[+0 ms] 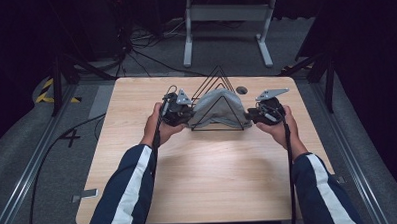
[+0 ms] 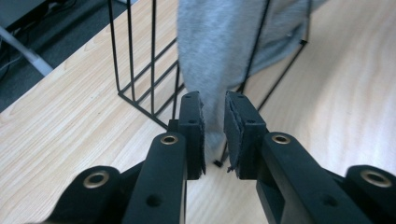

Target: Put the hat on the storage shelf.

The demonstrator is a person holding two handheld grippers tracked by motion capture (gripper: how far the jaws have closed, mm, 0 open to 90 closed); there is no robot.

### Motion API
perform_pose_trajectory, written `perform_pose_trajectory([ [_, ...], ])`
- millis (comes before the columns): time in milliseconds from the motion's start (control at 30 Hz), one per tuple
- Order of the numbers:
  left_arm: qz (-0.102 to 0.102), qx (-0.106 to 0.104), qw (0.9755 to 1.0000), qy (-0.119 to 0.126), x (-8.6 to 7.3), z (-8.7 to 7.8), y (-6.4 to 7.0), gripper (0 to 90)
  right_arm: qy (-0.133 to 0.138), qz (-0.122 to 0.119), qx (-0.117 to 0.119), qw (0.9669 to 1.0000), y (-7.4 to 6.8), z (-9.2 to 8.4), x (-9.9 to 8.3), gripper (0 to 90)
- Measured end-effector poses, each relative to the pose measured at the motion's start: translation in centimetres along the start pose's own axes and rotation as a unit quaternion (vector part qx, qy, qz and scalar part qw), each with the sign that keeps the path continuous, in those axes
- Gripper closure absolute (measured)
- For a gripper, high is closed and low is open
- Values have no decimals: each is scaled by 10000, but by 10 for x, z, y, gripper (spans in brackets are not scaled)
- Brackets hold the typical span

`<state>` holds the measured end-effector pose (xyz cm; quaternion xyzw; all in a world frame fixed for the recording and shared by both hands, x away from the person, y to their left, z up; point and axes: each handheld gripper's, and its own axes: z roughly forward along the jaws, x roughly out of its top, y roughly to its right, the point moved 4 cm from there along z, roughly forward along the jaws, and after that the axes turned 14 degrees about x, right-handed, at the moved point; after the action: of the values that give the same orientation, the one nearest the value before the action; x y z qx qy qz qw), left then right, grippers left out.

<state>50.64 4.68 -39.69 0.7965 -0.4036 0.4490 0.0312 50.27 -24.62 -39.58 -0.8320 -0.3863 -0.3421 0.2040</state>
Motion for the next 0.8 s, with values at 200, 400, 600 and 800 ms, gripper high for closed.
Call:
perform_pose_trajectory([
  [200, 168, -75, 9998, 52, -11, -30, 3, 750, -79, -111, 7, 9999, -9, -19, -14, 688],
  [400, 371, -40, 9993, -33, -27, -50, 5, 698, -98, -290, 28, 9995, -20, -37, -27, 648],
  [600, 455, 34, 9989, -145, -49, -71, 5, 571, -169, -564, 125, 9982, -34, -49, -42, 580],
  [800, 555, 142, 9980, -282, -77, -93, 9, 460, -307, -656, 55, 9974, -45, -58, -68, 490],
])
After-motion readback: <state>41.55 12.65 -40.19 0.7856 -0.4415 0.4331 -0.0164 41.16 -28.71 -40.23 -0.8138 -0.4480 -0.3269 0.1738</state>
